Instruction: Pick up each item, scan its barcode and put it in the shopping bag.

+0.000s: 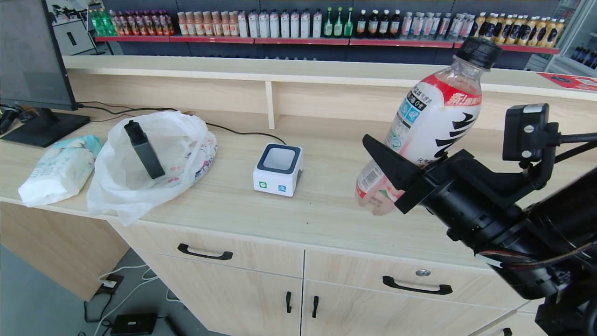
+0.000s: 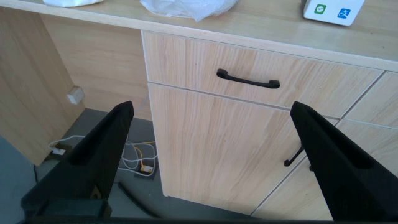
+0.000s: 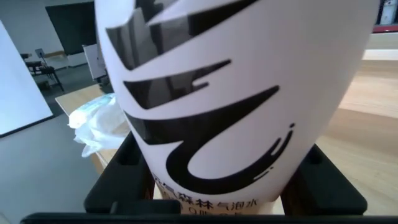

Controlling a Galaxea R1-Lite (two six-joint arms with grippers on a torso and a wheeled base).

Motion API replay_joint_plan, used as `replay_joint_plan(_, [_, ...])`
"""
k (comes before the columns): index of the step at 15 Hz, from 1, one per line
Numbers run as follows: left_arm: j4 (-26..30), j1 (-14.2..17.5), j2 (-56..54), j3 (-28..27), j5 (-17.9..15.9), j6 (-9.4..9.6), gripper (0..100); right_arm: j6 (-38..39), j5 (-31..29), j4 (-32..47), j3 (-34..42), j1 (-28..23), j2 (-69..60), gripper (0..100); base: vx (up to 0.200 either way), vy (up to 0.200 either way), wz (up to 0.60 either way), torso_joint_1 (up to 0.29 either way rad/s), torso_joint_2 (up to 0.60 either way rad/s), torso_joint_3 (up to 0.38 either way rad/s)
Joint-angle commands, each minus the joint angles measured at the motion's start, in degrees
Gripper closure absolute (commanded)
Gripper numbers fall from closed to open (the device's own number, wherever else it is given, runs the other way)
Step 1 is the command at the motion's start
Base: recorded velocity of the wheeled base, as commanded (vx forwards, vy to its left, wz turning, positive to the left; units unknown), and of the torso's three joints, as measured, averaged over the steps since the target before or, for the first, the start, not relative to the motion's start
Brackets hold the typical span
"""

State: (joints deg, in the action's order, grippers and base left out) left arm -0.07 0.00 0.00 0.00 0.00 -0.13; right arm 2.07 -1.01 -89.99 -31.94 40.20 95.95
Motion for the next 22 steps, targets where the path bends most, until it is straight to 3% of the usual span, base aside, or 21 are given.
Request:
replay_joint_plan(1, [-0.01,0.0,0.0,0.0,0.0,-0.04,0,0.39,0.05,-0.01,-0.4,3.04,-1.21,100,0.0,0.0,0.0,0.0,0.0,0.0])
replay_joint_plan(4, [-0.01,0.0,0.0,0.0,0.0,0.22,0,1.18,0.05,-0.01,0.04,8.49,-1.29,100,0.0,0.0,0.0,0.0,0.0,0.0])
replay_joint_plan(10, [-0.1,0.0,0.0,0.0,-0.09,0.4,0,4.7,0.05,-0.01,0.83,11.56,-5.42,100,0.0,0.0,0.0,0.0,0.0,0.0])
replay_joint_plan(12, [-0.1,0.0,0.0,0.0,-0.18,2.77,0,5.66,0.05,-0.01,3.55,12.79,-7.8,100,0.0,0.0,0.0,0.0,0.0,0.0])
replay_joint_plan(13, [-0.19,0.0,0.0,0.0,-0.18,2.95,0,5.84,0.13,-0.01,4.34,13.5,-8.59,100,0.0,0.0,0.0,0.0,0.0,0.0])
replay_joint_plan(17, [-0.19,0.0,0.0,0.0,-0.09,1.98,0,7.77,0.22,-0.01,4.78,14.81,-12.37,100,0.0,0.0,0.0,0.0,0.0,0.0])
replay_joint_plan(22, [-0.19,0.0,0.0,0.0,-0.09,2.16,0,9.09,0.22,-0.01,5.75,15.08,-14.83,100,0.0,0.0,0.0,0.0,0.0,0.0])
